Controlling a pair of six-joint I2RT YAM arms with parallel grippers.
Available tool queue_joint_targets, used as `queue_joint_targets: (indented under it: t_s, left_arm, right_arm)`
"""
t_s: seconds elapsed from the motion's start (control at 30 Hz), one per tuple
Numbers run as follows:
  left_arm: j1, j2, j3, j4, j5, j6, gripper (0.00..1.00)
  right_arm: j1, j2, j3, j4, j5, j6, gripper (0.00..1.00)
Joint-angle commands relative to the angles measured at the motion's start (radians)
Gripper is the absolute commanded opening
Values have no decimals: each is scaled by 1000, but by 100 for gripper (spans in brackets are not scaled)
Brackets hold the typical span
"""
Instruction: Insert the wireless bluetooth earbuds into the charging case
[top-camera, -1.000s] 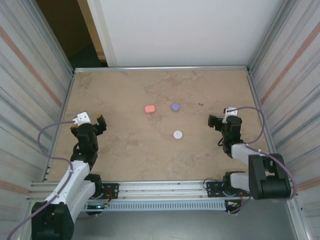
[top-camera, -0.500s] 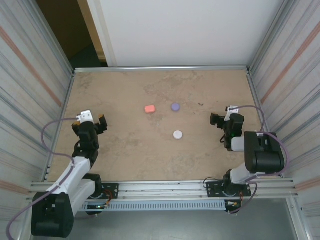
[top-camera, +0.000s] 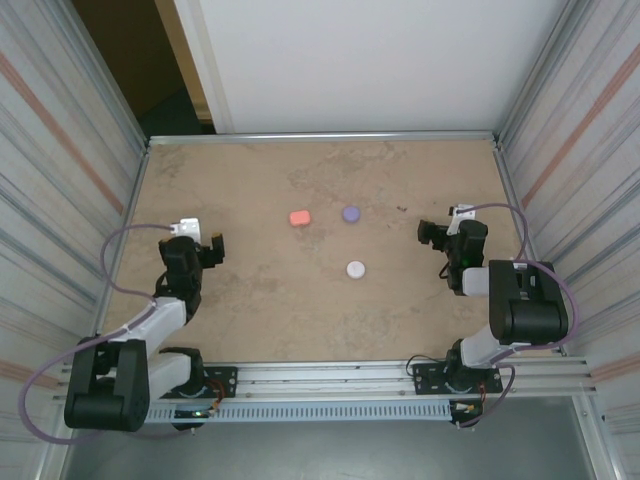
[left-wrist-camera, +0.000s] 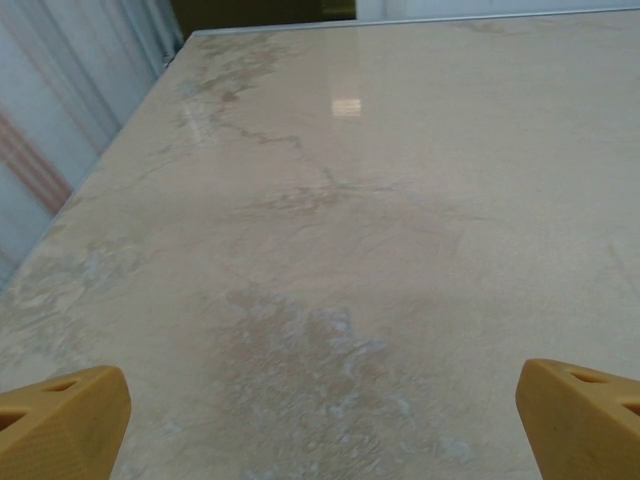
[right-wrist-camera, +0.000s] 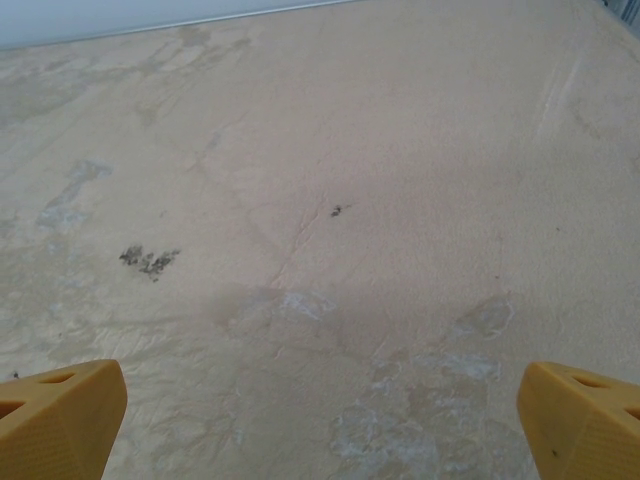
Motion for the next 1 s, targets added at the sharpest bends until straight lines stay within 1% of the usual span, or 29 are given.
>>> queue_joint_targets:
  t_s: [0.0,0.1,0.2,0.43,0.53,0.67,0.73,0.8,0.87,0.97]
  left_arm:
    - [10,19,12,126,79,49,99]
    - [9,52,2,198,116,63,99]
    - [11,101,-10,282,144,48,99]
    - [17,250,-17,424,237,68,99]
    - [34,319,-24,498,277,63,99]
    - [77,393,-9,545,334,28,99]
    - [97,378,15,470,358,14,99]
    - [107,393,49,429,360,3,99]
    - [111,392,99,331,368,2,99]
    - [107,392,96,338,365,6,99]
  right_arm:
    - [4,3,17,-10,12,-7,99]
    - [4,3,17,-10,14,-8,99]
    - [4,3,18,-10,15,-8,99]
    - [3,4,16,-10,14,-7,99]
    - [3,3,18,-9,14,-8,99]
    - [5,3,18,-10,15,-8,99]
    - [5,3,19,-10,15,-7,99]
    - [6,3,18,-10,15,-9,99]
    - [5,3,18,-11,15,-8,99]
    - [6,3,19,-11,15,-9,99]
